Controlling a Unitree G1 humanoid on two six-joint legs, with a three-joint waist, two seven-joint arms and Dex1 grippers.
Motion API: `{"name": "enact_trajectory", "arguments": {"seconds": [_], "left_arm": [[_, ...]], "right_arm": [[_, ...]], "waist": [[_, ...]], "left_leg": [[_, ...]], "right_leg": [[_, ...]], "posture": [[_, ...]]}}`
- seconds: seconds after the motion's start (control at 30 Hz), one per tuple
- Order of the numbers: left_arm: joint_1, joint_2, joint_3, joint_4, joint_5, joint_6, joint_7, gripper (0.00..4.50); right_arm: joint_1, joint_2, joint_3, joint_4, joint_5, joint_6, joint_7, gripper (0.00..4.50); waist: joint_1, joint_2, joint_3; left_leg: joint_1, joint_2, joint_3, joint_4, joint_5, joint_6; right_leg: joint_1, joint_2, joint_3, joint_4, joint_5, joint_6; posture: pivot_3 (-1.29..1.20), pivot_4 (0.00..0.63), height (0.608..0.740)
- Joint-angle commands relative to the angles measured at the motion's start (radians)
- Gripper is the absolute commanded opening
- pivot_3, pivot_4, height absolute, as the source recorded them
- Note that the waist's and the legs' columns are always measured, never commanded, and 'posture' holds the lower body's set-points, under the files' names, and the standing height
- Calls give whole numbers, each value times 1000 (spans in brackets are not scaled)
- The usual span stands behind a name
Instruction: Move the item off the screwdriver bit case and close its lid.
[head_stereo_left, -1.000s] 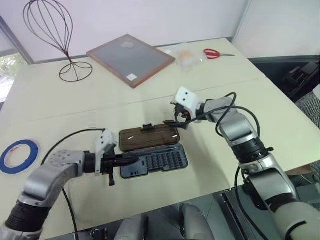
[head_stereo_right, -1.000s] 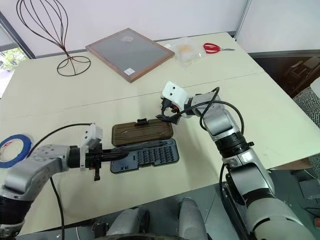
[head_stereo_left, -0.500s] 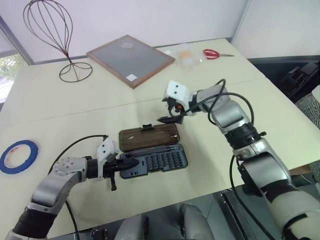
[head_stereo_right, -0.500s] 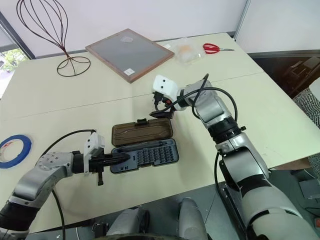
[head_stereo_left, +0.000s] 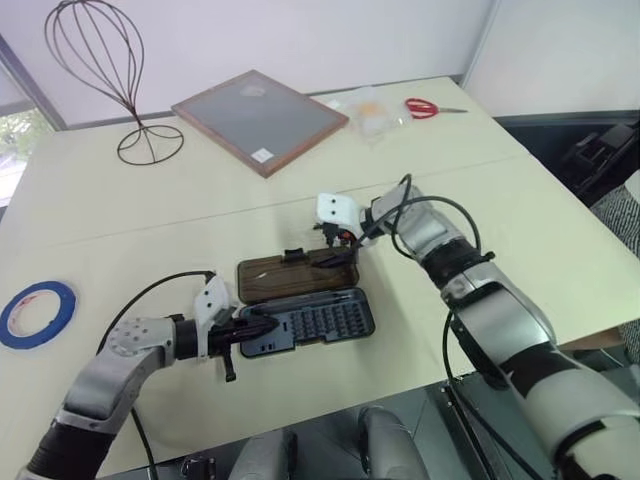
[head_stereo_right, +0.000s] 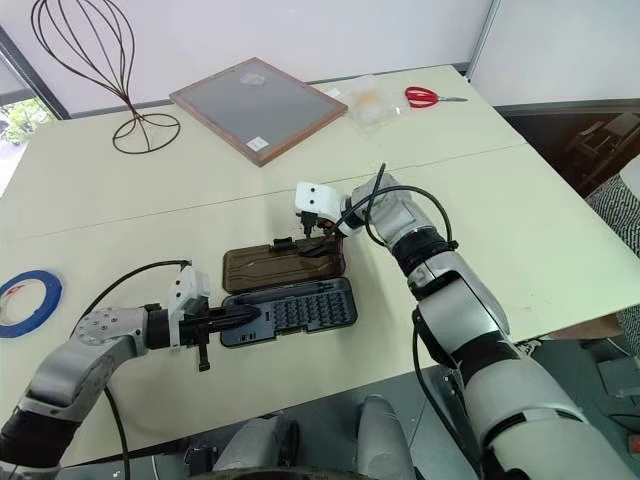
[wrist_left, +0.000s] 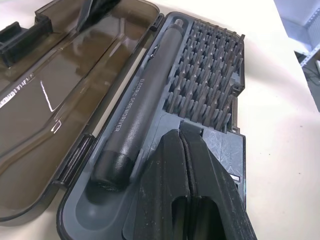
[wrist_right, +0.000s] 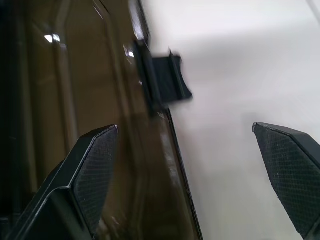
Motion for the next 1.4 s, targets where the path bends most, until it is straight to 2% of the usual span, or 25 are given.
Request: {"name": "enact_trajectory", "arguments": {"seconds": [0.03, 0.3, 0.33, 0.43, 0.63, 0.67, 1.03, 1.27, 1.4], "left_arm": [[30, 4, -5, 21, 34, 20, 26, 0], [34, -1, -13, 7, 31, 22, 43, 0], [34, -1, -12, 7, 31, 22, 44, 0], [35, 1, -11, 6, 31, 19, 46, 0], [37, 2, 0, 3, 33, 12, 54, 0], [39, 2, 2, 0, 33, 11, 58, 0], [63, -4, 41, -32, 15, 23, 102, 0], [44, -29, 97, -46, -32, 72, 145, 0], [-10, -45, 145, -42, -79, 125, 175, 0]], "right_arm": [[-44, 10, -32, 53, -14, -43, -29, 4472], [-49, 22, -47, 108, -28, -67, -30, 4472], [-48, 23, -46, 115, -32, -69, -30, 4240], [-39, 25, -42, 125, -41, -70, -18, 3377], [-9, 30, -28, 133, -70, -88, 9, 234], [-4, 31, -26, 131, -75, -93, 13, 37], [10, 53, -6, 128, -118, -134, 39, 37], [5, 36, 14, 68, -186, -259, -96, 37], [72, -28, 24, -119, -233, -341, -167, 37]], "waist": [[0, 0, 0], [0, 3, -2], [-1, 3, -2], [0, 3, -2], [0, 4, -3], [0, 5, -5], [-1, 7, -8], [-12, 7, -8], [-14, 7, -8]], "left_leg": [[0, 0, 0, 0, 0, 0], [1, 0, 0, 0, 0, 0], [1, 0, 0, 0, 0, 0], [2, 0, 0, 0, 0, 0], [2, 0, 0, 0, 0, 0], [2, 0, 0, 0, 0, 0], [4, 1, 0, -1, 0, 0], [4, 1, 0, -1, 0, 0], [3, 1, 0, -1, 1, -1]], "right_leg": [[0, 0, 0, 0, 0, 0], [1, 0, 0, 0, 0, 0], [1, 0, 0, 0, 0, 0], [1, 1, 0, 0, 0, 0], [1, 1, 0, 1, 0, 0], [2, 1, 1, 1, 0, 0], [3, 1, 1, 1, 0, 0], [2, 2, 1, 1, 0, 0], [1, 2, 1, 2, 0, 0]], "posture": [[0, 150, 740], [0, 150, 740], [0, 150, 740], [0, 150, 740], [0, 150, 740], [0, 150, 740], [0, 150, 740], [0, 150, 740], [0, 150, 740]]}}
